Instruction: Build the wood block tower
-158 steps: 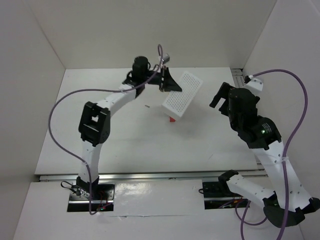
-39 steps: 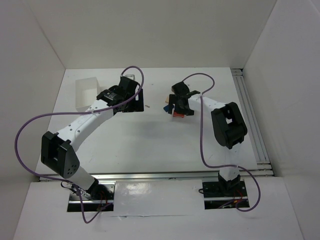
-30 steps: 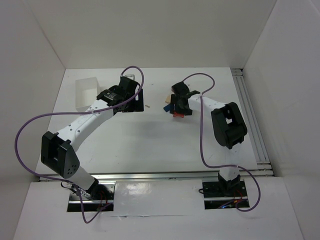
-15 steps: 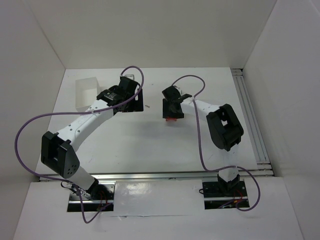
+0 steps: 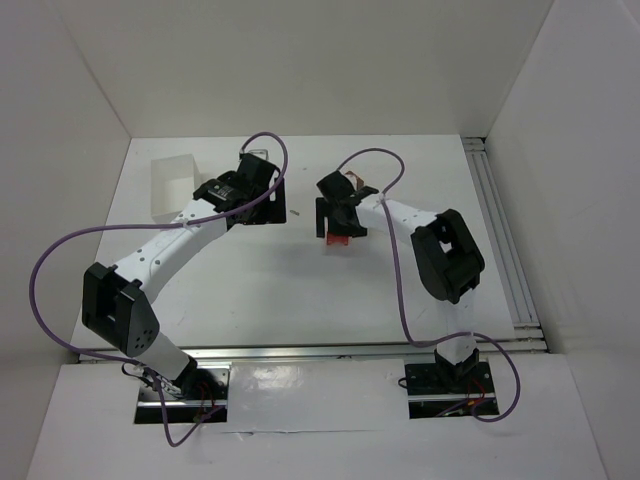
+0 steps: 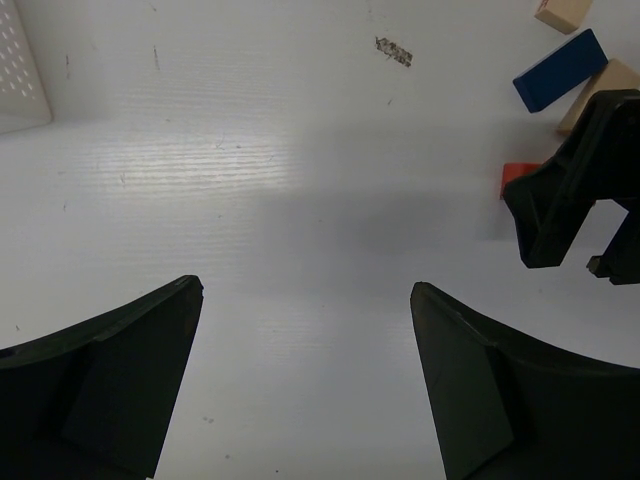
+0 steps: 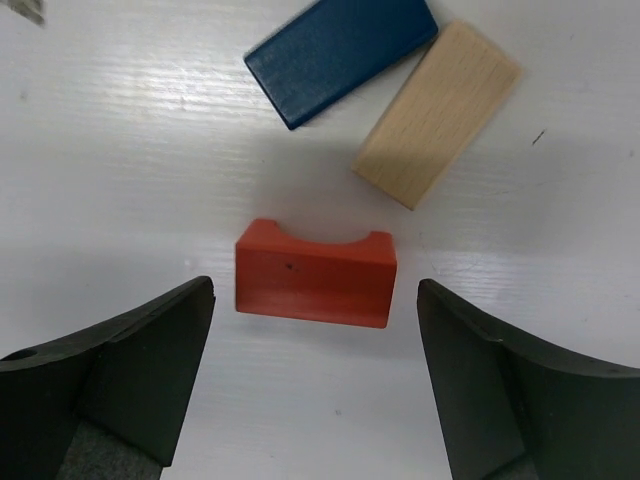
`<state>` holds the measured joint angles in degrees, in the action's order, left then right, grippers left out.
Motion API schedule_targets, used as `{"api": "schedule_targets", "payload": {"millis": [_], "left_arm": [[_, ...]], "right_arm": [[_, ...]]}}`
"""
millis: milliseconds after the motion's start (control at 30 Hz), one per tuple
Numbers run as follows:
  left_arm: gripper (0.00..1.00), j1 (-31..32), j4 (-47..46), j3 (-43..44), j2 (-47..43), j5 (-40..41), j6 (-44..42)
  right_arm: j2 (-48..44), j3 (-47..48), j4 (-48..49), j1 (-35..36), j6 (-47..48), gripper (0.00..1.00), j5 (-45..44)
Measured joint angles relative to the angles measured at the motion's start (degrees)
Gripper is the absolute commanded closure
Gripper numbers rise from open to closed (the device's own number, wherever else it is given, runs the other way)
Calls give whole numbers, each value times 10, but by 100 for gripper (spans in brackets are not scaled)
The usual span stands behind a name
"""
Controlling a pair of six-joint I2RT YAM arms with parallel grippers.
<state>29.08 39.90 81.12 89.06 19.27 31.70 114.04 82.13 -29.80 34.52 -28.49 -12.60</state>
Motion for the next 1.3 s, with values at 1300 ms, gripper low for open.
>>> {"api": "schedule_targets", "payload": {"millis": [1300], "left_arm": [[4, -82, 5, 2, -31, -85, -19]], "right_arm": [[83, 92, -11, -119, -3, 46, 73]]}}
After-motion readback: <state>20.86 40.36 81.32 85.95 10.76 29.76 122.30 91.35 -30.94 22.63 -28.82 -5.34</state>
